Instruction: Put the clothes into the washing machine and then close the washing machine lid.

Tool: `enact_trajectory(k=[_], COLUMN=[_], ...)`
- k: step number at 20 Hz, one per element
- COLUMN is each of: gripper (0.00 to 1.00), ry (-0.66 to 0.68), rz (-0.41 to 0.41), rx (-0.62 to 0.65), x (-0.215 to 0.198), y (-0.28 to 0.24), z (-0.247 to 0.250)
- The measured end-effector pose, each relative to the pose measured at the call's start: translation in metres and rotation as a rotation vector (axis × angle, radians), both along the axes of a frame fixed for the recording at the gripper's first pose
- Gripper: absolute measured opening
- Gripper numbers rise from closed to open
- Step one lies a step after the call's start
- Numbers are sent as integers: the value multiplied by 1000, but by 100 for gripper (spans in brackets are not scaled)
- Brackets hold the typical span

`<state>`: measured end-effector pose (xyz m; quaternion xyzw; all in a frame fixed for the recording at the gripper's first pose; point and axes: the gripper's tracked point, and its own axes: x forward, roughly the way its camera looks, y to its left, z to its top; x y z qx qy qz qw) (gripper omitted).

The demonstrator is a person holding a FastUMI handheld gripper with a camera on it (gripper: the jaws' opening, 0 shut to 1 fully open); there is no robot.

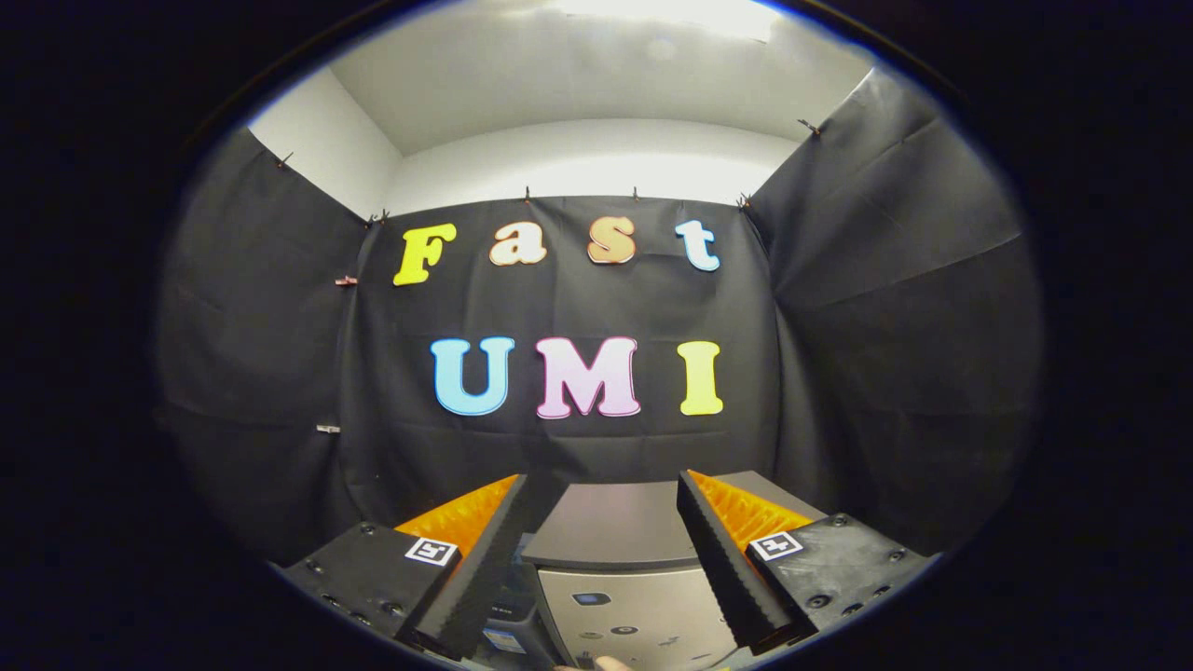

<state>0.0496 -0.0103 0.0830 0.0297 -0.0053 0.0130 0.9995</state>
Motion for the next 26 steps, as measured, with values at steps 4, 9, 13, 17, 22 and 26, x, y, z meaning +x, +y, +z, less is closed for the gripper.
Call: enact_trajectory(k=[4,9,13,17,22,26], gripper=[98,98,98,98,98,98], ry=[34,21,11,-5,-2,3], rz=[1,8,10,11,17,17], rx=[-43,-28,-36,-53,-45,-38], x=[6,8,8,5,4,5], y=[-5,-11,-15,-15,-14,-17], z=[-11,-6,-3,0,-2,-2])
